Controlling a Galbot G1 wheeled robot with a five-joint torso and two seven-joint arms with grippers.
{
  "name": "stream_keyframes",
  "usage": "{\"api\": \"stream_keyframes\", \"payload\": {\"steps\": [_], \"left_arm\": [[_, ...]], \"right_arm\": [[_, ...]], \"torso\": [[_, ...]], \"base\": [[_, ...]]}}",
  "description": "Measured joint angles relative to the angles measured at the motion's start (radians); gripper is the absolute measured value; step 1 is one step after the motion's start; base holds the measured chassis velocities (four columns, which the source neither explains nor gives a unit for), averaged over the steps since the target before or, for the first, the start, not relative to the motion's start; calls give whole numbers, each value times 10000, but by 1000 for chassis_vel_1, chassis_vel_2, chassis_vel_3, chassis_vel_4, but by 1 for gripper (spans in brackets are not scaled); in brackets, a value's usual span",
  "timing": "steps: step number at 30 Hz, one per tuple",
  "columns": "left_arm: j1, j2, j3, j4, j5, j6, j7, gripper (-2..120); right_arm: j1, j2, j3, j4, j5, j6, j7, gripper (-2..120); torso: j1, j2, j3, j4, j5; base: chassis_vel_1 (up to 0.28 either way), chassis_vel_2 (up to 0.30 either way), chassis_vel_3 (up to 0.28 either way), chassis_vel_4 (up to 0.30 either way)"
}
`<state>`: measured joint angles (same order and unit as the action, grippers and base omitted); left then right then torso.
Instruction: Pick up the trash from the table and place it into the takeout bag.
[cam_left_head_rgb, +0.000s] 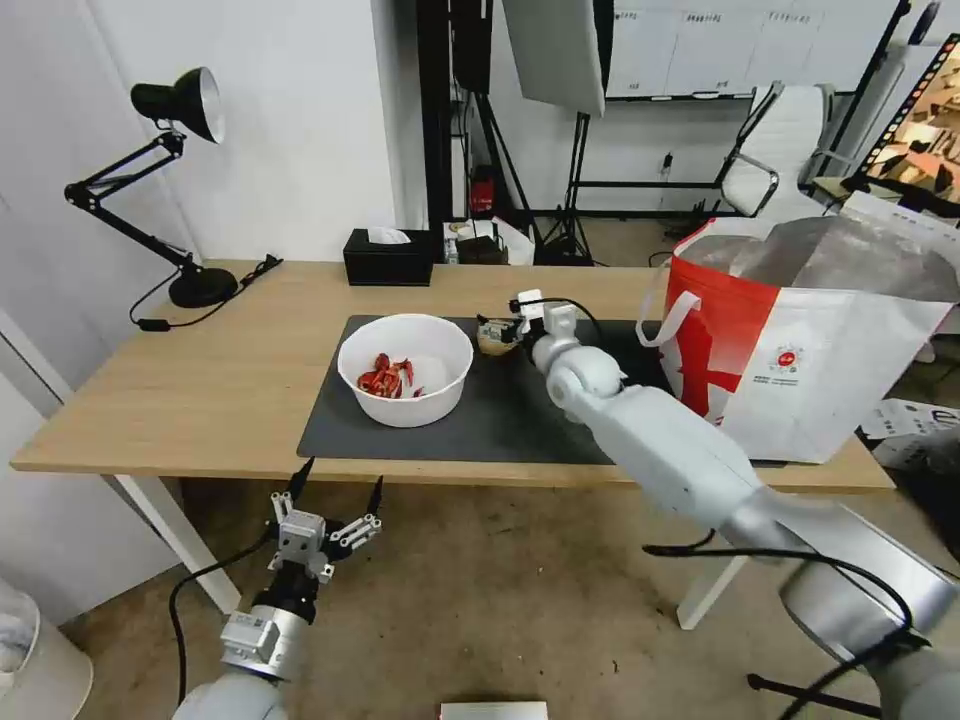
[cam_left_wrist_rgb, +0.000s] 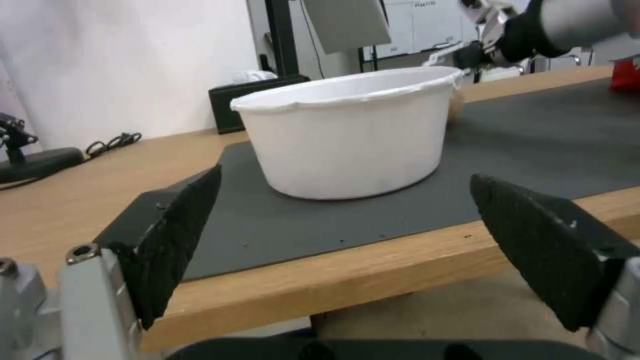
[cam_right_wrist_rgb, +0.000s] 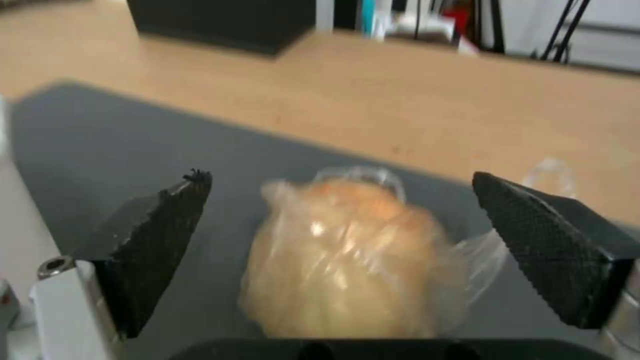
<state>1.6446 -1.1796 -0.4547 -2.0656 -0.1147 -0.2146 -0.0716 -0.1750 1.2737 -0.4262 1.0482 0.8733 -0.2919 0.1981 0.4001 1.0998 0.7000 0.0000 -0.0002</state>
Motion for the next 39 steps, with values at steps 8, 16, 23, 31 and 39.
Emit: {"api": "stream_keyframes", "payload": {"steps": [8,16,23,31,39], "left_arm": [[-75,-3,41,60,-32,-23,-3,100],[-90,7,41,62,-66,-51,-18,100],[-82,5,39,47,-71,-76,-27,100],[-60,-10,39,7,-71,-91,-33,100],[46,-38,39,-78,-64,-112,-41,100]], "right_arm": [[109,461,-21,-513,-396,-596,131,100],[158,520,-13,-578,-529,-1296,481,84],[200,488,-7,-498,-488,-1477,599,61],[112,187,-6,-21,-512,-1139,571,28],[-1358,-1360,792,3456,-1712,-302,1525,8]], "torso": [[-1,0,0,-1,2],[-1,2,0,-2,2],[-2,2,0,-1,2],[-1,1,0,0,3],[-1,2,-1,1,6]], "base": [[0,0,0,0],[0,0,0,0],[0,0,0,0],[0,0,0,0],[0,0,0,0]]}}
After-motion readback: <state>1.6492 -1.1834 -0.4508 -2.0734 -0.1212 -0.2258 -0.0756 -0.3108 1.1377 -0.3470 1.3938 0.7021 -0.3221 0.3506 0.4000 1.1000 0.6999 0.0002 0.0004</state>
